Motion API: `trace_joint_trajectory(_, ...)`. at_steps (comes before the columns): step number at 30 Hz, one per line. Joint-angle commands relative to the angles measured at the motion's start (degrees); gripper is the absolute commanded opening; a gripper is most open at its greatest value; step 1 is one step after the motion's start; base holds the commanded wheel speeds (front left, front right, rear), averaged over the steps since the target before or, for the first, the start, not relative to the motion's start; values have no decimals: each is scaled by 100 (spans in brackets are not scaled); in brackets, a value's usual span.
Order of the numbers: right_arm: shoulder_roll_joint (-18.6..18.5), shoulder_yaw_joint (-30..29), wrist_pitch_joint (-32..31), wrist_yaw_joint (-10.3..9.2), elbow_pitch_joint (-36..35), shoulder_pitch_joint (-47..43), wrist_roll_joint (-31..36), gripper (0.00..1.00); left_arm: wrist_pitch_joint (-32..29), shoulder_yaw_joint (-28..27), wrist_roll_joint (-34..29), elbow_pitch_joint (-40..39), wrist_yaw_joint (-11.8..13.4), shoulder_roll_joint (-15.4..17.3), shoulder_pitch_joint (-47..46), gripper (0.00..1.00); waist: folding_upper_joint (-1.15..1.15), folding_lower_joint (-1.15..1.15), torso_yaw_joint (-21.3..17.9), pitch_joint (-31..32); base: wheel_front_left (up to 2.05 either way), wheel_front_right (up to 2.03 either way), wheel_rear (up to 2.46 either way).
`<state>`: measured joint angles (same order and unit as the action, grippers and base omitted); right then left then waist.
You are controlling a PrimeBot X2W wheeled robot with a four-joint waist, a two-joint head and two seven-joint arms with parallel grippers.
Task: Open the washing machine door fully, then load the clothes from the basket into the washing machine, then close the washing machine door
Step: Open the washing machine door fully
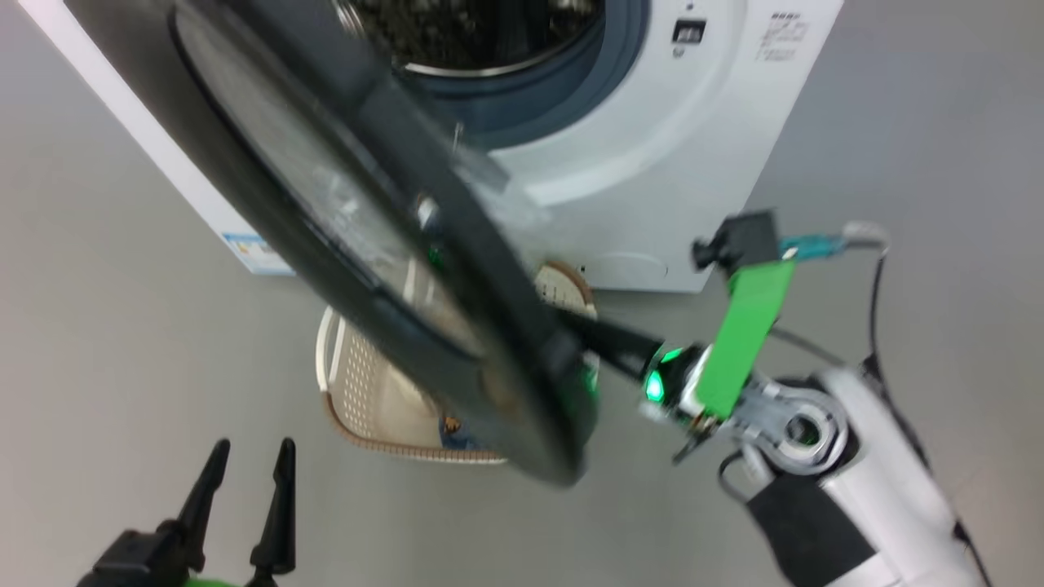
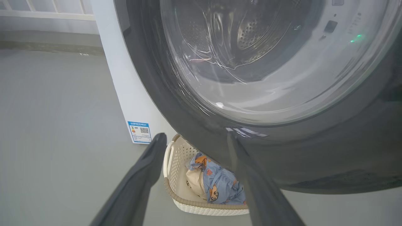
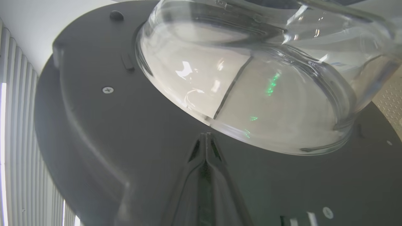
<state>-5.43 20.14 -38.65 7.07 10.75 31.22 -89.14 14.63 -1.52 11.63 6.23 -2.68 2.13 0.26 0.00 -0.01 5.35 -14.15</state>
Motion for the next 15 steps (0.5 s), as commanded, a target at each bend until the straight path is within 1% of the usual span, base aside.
trace_joint_trajectory(1,192,280,55,42,-192,-173,34,0,37,-176,47,-79,51,75,68,100,0,1,-58,403,0,0,0)
trace_joint_trajectory(8,250,1006,641,42,-60,-587,-7,0,37,-116,85,-29,40,75,265,100,0,1,86,839,0,0,0)
trace_joint_trajectory(15,254,1840,1299,42,58,-663,-320,0,37,-88,58,1,-16,75,371,100,0,1,274,1074,0,0,0)
